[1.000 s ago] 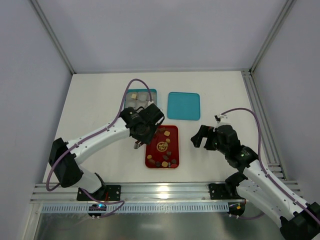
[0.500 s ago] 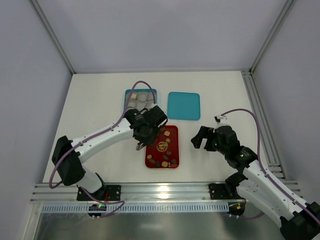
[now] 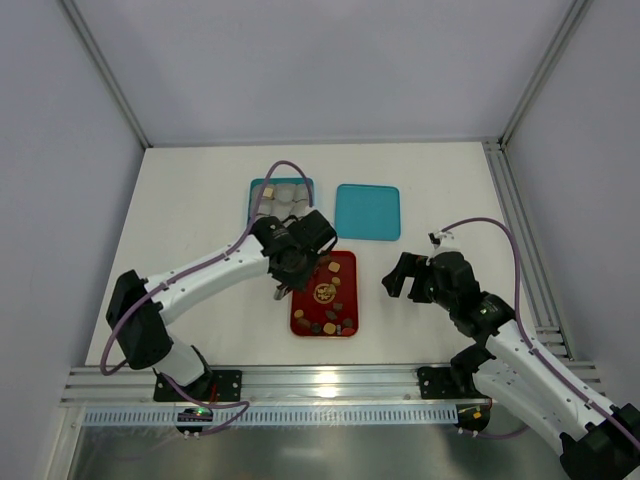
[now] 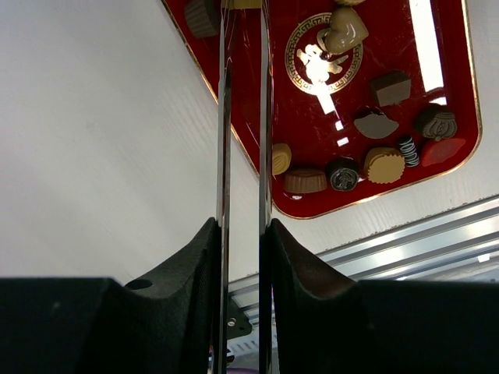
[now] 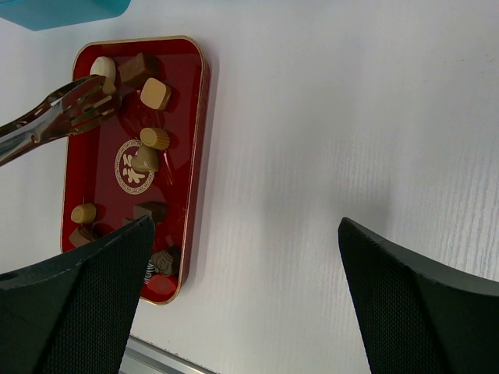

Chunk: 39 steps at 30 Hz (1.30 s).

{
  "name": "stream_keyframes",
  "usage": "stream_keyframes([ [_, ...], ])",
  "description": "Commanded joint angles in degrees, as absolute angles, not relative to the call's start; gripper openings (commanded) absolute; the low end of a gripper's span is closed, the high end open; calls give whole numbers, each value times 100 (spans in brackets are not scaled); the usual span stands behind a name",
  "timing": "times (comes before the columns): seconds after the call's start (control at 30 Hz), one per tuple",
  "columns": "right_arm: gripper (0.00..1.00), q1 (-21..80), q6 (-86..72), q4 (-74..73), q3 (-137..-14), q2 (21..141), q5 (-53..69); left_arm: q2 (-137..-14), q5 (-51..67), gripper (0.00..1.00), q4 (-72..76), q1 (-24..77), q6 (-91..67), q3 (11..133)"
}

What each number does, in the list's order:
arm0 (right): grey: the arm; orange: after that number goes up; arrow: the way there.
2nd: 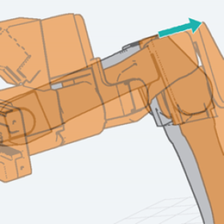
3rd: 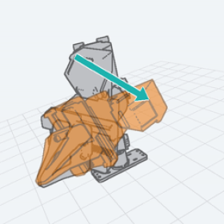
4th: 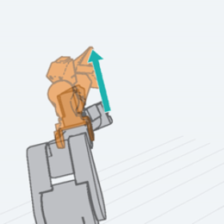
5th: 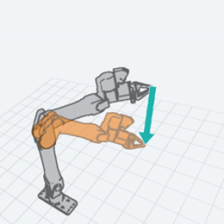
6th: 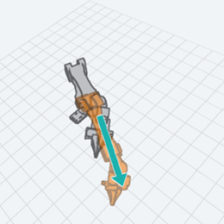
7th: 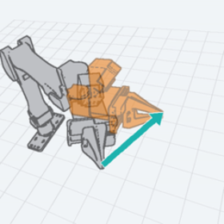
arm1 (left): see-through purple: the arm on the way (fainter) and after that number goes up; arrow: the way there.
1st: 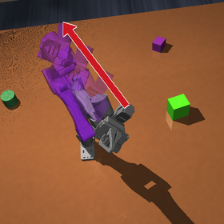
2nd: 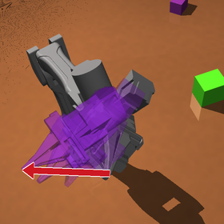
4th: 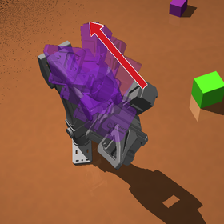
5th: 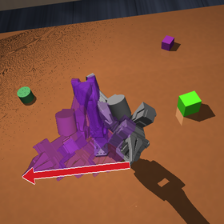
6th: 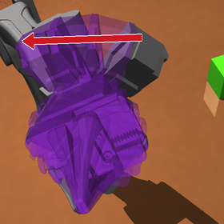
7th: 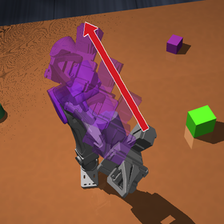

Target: Pack the chocolate

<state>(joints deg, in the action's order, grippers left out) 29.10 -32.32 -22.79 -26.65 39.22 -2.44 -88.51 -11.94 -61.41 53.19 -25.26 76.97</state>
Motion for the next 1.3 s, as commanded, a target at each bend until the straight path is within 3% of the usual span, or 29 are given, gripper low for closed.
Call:
stream_keyframes([
  [0.0,100,2936,-3287,-2197,-2742,3858,-334,-8693,-1204,22,-6187,5361,-2531,8138],
  [0.33,100,2936,-3278,-2206,-2795,3885,-334,-8587,-1476,21,-6398,5274,-2487,8771],
  [0.53,100,2927,-3234,-2259,-2883,3920,-308,-8683,-1547,21,-6407,4572,-2268,9333],
  [0.87,100,2927,-3155,-2469,-3093,3946,-316,-9860,-1617,22,-6100,3227,-1750,10441],
  [1.27,100,2936,-3146,-2672,-3112,3779,-343,-11267,-1749,22,-5757,2839,-1556,11206],
])
